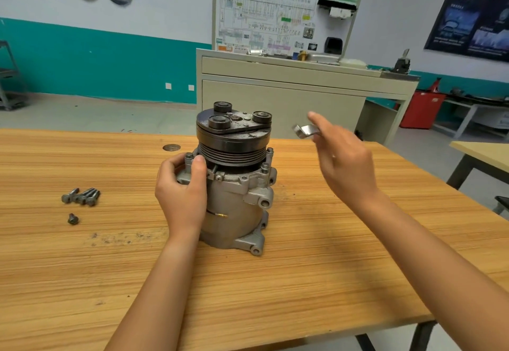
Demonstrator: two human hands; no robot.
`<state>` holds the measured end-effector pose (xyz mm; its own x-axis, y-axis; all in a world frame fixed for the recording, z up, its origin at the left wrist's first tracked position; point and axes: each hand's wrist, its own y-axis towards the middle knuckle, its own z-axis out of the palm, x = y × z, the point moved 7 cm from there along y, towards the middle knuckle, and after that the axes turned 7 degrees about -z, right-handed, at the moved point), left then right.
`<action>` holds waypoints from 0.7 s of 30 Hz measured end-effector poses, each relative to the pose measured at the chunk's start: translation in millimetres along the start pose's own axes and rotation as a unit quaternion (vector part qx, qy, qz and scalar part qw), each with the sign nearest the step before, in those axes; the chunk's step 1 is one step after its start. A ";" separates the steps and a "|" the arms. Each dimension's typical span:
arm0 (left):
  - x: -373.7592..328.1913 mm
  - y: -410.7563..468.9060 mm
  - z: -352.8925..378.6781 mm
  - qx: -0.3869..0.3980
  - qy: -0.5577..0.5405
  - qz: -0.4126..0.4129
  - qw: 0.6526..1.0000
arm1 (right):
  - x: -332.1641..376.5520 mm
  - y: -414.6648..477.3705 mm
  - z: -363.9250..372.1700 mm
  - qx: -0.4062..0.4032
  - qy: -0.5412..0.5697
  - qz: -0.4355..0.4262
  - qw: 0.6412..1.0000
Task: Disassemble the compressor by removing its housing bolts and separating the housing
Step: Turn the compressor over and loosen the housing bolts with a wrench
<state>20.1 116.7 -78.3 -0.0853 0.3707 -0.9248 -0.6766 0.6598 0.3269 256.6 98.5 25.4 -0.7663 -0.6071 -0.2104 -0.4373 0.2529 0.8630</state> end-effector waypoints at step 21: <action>1.4 -1.5 1.0 0.003 -0.004 -0.015 1.000 | 82.4 3.3 19.0 0.434 -0.192 0.004 0.880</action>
<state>21.8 116.9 -80.0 -0.0583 0.3560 -0.9327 -0.6747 0.6745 0.2996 183.0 63.6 2.2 -0.8011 -0.3458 -0.4884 -0.4981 0.8377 0.2239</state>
